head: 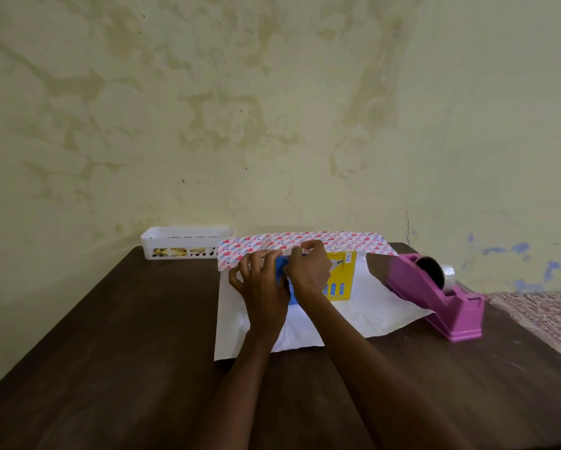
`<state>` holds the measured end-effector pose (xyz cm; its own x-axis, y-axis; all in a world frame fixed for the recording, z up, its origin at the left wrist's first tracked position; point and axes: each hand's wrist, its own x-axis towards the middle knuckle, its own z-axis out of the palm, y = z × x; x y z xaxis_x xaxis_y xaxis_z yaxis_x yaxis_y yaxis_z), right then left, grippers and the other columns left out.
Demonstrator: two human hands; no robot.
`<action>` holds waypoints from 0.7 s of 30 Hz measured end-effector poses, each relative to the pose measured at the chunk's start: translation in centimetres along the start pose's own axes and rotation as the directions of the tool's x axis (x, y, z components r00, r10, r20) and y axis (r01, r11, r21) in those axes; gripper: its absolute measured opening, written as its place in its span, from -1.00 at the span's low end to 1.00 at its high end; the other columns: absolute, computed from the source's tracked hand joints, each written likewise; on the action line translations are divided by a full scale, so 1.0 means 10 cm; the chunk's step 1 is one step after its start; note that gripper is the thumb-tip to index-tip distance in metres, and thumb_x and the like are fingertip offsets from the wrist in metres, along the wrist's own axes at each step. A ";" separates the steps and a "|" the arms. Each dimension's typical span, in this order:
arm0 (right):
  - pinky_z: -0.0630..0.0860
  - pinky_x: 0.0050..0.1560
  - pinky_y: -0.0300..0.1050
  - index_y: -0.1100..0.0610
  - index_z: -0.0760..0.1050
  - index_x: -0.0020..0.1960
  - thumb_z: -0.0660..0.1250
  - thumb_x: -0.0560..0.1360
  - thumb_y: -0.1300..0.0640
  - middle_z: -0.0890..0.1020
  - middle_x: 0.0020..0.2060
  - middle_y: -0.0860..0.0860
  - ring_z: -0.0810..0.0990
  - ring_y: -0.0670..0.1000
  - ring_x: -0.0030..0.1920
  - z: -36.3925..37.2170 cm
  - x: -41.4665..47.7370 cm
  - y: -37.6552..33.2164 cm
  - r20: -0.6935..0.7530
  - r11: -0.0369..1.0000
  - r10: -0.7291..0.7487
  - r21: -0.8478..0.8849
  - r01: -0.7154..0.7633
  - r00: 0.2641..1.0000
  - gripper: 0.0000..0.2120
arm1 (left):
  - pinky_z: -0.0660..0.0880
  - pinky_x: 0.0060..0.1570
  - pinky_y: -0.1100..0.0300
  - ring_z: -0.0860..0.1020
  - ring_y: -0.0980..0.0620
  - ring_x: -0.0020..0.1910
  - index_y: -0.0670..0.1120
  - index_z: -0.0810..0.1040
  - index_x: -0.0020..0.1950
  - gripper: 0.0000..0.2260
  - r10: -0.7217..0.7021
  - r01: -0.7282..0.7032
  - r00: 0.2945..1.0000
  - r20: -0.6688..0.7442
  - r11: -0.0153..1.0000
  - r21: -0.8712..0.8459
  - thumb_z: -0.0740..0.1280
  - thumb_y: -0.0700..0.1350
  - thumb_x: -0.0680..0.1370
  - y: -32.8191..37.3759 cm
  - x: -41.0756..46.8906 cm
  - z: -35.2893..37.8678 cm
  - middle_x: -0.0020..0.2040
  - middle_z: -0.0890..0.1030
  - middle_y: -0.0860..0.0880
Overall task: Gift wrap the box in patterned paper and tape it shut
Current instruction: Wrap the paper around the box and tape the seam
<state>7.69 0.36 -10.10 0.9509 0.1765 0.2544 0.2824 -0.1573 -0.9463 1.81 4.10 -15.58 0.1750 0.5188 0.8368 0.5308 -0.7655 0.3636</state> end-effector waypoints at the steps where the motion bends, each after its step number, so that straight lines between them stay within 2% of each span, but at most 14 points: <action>1: 0.59 -0.04 0.00 0.11 0.49 0.16 0.24 0.59 0.08 0.64 0.00 0.11 0.62 0.13 -0.05 0.00 0.01 0.01 -0.001 1.000 -0.016 -0.021 0.016 1.000 -0.81 | 0.22 0.24 -0.15 0.33 -0.12 0.26 -0.02 0.57 0.15 -0.55 -0.004 0.004 1.000 0.003 1.000 -0.006 0.57 -0.06 0.29 0.00 0.00 0.00 0.15 0.57 -0.08; 3: 0.60 -0.04 0.02 0.12 0.48 0.16 0.18 0.63 0.09 0.64 -0.01 0.12 0.63 0.14 -0.05 0.00 0.03 0.04 0.022 0.999 -0.043 -0.029 0.044 0.999 -0.82 | 0.30 0.20 -0.18 0.33 -0.11 0.26 -0.02 0.57 0.16 -0.58 -0.018 0.018 1.000 0.012 1.000 -0.021 0.54 -0.05 0.33 0.00 0.00 -0.01 0.16 0.57 -0.08; 5: 0.62 -0.04 0.06 0.07 0.46 0.13 0.16 0.63 0.03 0.66 -0.04 0.12 0.67 0.14 -0.10 -0.02 0.05 0.09 0.062 0.996 -0.088 -0.004 0.088 0.994 -0.82 | 0.30 0.20 -0.19 0.32 -0.11 0.27 -0.01 0.56 0.18 -0.58 -0.031 0.032 0.999 0.027 0.998 -0.049 0.53 -0.03 0.35 0.00 0.01 -0.02 0.18 0.55 -0.07; 7: 0.65 -0.10 0.08 0.01 0.44 0.10 0.21 0.61 -0.09 0.68 -0.13 0.10 0.69 0.10 -0.19 -0.04 0.05 0.17 0.106 0.989 -0.146 0.036 0.143 0.984 -0.80 | 0.30 0.21 -0.20 0.30 -0.10 0.29 0.00 0.55 0.19 -0.56 -0.043 0.046 0.998 0.049 0.997 -0.059 0.54 -0.03 0.35 0.00 0.01 -0.02 0.20 0.54 -0.06; 10: 0.65 -0.21 0.05 0.00 0.44 0.15 0.32 0.52 -0.23 0.69 -0.28 0.05 0.67 -0.01 -0.36 -0.10 0.06 0.28 0.168 0.974 -0.224 0.062 0.216 0.960 -0.64 | 0.27 0.23 -0.18 0.28 -0.10 0.29 0.00 0.55 0.20 -0.53 -0.057 0.061 0.996 0.065 0.996 -0.061 0.56 -0.07 0.32 0.02 0.01 -0.05 0.22 0.53 -0.06; 13: 0.63 -0.25 0.06 -0.03 0.49 0.13 0.38 0.40 -0.33 0.68 -0.36 0.00 0.66 -0.06 -0.38 -0.13 0.10 0.35 0.141 0.959 -0.283 0.041 0.280 0.949 -0.53 | 0.24 0.25 -0.15 0.27 -0.09 0.30 0.02 0.55 0.19 -0.53 -0.061 0.065 0.995 0.078 0.996 -0.053 0.56 -0.10 0.32 0.03 0.01 -0.06 0.22 0.52 -0.05; 15: 0.60 -0.27 0.04 -0.01 0.54 0.12 0.43 0.36 -0.31 0.65 -0.42 0.00 0.64 -0.07 -0.38 -0.14 0.14 0.38 0.125 0.947 -0.321 0.008 0.322 0.939 -0.51 | 0.25 0.25 -0.16 0.26 -0.09 0.30 0.02 0.55 0.20 -0.53 -0.059 0.063 0.994 0.088 0.997 -0.038 0.55 -0.10 0.32 0.02 0.01 -0.06 0.22 0.52 -0.05; 19: 0.53 -0.33 -0.12 -0.09 0.48 0.25 0.54 0.33 -0.19 0.63 -0.31 -0.03 0.62 -0.02 -0.28 -0.21 0.18 0.39 0.223 0.911 -0.326 -0.185 0.368 0.919 -0.45 | 0.28 0.23 -0.18 0.28 -0.10 0.29 0.01 0.56 0.19 -0.54 -0.045 0.048 0.995 0.085 0.999 -0.026 0.55 -0.11 0.32 -0.01 0.02 -0.05 0.20 0.53 -0.06; 21: 0.55 -0.27 -0.12 -0.12 0.42 0.31 0.57 0.31 -0.15 0.65 -0.19 -0.01 0.62 0.01 -0.19 -0.25 0.18 0.40 0.293 0.875 -0.320 -0.272 0.400 0.901 -0.36 | 0.29 0.23 -0.18 0.29 -0.10 0.29 0.01 0.56 0.20 -0.53 -0.045 0.048 0.995 0.091 0.998 -0.028 0.56 -0.11 0.31 -0.01 0.01 -0.06 0.20 0.53 -0.06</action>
<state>10.88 -2.36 -12.94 0.7291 0.4941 0.4737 0.6616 -0.3316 -0.6725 1.26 3.95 -15.28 0.2252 0.5851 0.7791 0.5153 -0.7501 0.4145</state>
